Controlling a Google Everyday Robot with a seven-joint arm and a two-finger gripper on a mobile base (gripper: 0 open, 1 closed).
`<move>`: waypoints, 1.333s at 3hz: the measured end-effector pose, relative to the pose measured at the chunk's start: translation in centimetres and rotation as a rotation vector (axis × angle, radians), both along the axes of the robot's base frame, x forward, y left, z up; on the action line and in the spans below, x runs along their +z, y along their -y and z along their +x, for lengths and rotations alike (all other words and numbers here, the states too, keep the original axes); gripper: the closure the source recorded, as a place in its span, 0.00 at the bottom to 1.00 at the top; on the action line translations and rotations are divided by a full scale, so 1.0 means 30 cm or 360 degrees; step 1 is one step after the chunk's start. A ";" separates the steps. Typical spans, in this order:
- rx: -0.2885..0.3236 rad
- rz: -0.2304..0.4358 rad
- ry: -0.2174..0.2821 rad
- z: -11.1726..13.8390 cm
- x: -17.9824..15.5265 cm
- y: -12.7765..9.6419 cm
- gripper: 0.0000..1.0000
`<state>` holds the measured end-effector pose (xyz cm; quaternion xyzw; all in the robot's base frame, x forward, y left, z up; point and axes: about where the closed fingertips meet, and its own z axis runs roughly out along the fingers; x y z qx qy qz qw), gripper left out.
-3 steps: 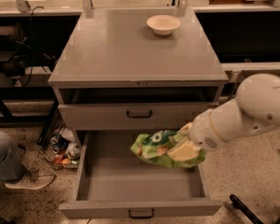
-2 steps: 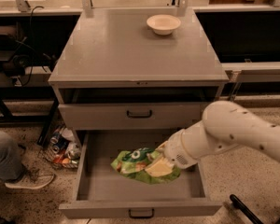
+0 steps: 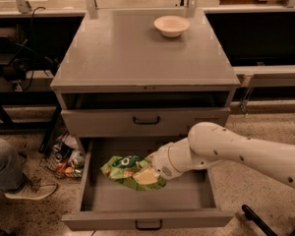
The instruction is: Place green rice chip bag into middle drawer
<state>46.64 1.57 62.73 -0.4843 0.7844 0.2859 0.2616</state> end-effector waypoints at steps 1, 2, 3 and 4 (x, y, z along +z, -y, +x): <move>-0.0005 0.0032 -0.0008 0.015 -0.098 -0.036 1.00; -0.0152 0.0089 0.0112 0.186 -0.265 -0.061 1.00; -0.0255 0.0104 0.0224 0.312 -0.345 -0.082 1.00; -0.0353 0.0037 0.0269 0.399 -0.444 -0.097 1.00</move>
Offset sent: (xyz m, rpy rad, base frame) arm 0.0922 0.0178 -0.1141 0.0915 -0.1219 -0.1766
